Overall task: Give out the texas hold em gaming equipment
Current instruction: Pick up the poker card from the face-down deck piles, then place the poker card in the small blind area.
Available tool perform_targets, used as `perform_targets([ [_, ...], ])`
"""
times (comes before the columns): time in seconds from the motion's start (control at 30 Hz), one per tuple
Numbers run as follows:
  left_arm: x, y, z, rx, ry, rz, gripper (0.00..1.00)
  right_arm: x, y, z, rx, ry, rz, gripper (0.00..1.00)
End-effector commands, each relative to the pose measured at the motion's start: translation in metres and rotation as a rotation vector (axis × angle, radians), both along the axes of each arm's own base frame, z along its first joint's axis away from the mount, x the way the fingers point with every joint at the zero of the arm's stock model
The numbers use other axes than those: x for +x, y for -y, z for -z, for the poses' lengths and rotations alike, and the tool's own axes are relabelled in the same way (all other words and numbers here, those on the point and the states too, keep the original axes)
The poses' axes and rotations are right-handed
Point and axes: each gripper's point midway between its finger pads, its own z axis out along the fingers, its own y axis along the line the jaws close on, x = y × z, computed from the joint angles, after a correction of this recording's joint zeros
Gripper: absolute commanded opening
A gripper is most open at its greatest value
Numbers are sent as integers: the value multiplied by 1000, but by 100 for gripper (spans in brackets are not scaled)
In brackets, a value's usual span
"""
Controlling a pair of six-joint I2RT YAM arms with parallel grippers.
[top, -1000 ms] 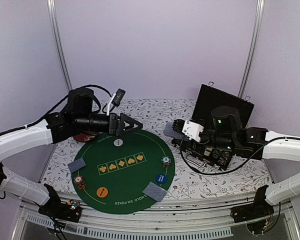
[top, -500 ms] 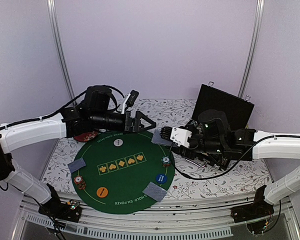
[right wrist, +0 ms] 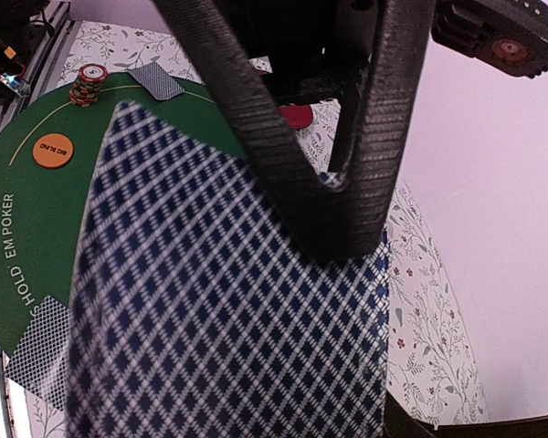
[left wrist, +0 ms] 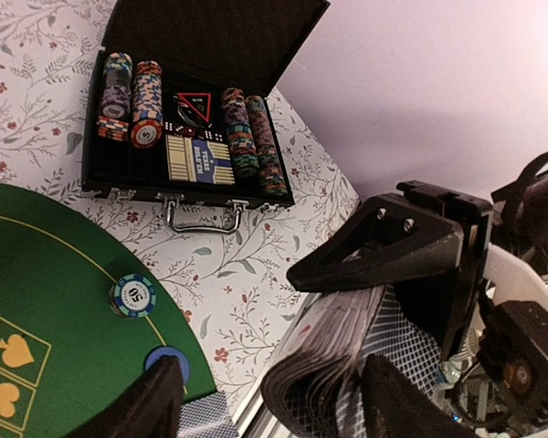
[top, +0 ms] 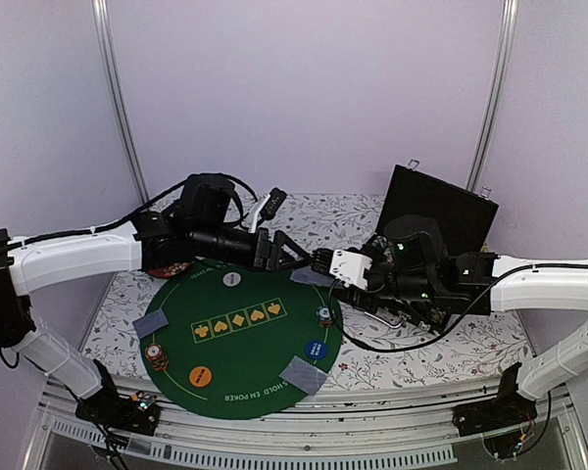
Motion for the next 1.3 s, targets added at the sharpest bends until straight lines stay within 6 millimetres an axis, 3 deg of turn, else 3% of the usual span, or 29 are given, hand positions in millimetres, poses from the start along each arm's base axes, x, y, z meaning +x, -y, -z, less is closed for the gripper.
perform_targets([
  [0.0, -9, -5, -11, -1, 37, 16, 63, 1, -7, -20, 53, 29, -5, 44],
  [0.43, -16, -13, -24, -13, 55, 22, 32, 3, -3, -19, 40, 38, 9, 44],
  [0.67, -23, -16, -36, -41, 69, 41, 0, 4, -2, -19, 37, 43, 18, 44],
  [0.93, -24, -35, -51, -51, 111, -3, 0, 5, 1, -17, 28, 51, 28, 44],
  [1.1, -18, -75, -68, -83, 127, -67, 0, 7, 4, -12, 21, 50, 36, 44],
  [1.2, -3, -124, -61, -49, 109, -206, 0, 7, 6, -9, 19, 45, 33, 44],
  [1.27, 6, -161, -45, 2, 81, -317, 0, 7, 6, -8, 18, 45, 29, 44],
])
